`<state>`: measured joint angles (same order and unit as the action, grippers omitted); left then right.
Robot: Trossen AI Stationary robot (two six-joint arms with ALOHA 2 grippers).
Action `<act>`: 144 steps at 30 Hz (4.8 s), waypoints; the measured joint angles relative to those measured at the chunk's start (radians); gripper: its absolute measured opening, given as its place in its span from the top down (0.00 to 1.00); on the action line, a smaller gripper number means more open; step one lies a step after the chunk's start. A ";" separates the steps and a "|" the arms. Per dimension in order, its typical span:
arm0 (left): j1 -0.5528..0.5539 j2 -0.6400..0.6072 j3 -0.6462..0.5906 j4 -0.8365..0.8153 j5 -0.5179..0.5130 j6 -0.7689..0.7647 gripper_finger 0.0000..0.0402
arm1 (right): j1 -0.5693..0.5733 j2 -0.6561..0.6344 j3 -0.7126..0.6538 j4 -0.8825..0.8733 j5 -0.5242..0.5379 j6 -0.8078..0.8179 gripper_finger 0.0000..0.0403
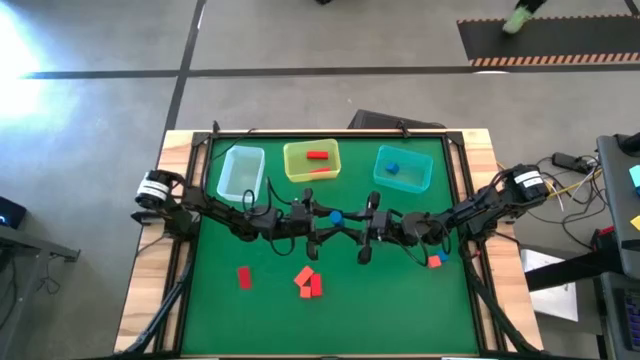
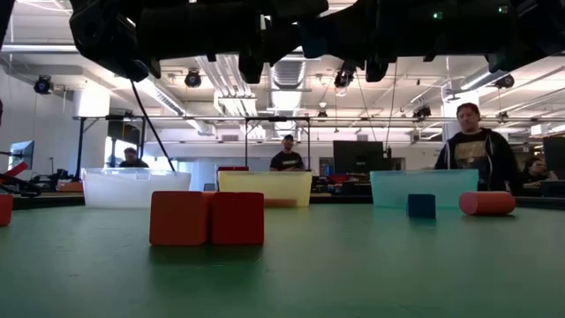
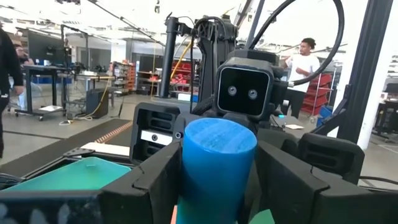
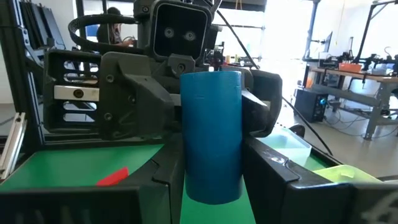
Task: Sort & place blocks by color
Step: Put the blue block into the blue bin, then move the orange block to the bottom of the yellow bin
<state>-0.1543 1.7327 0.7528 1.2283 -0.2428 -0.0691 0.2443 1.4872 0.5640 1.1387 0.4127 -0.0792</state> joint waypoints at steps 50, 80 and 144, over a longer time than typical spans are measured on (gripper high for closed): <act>0.492 -0.575 -0.022 -1.787 -0.440 -0.557 0.70 | 0.000 -0.325 -0.002 -0.767 0.139 0.375 0.52; 0.711 -0.354 -0.015 -1.874 -0.292 -0.508 0.53 | 0.000 -0.286 -0.001 -0.761 0.126 0.449 0.52; 0.223 -0.764 -0.042 -1.258 -0.317 -0.107 0.52 | 0.011 0.050 0.440 -2.393 -0.548 1.274 0.52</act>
<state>0.0685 0.9684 0.7109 -0.0299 -0.5597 -0.1757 0.2554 1.5371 1.0038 -1.2542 -0.1354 1.1946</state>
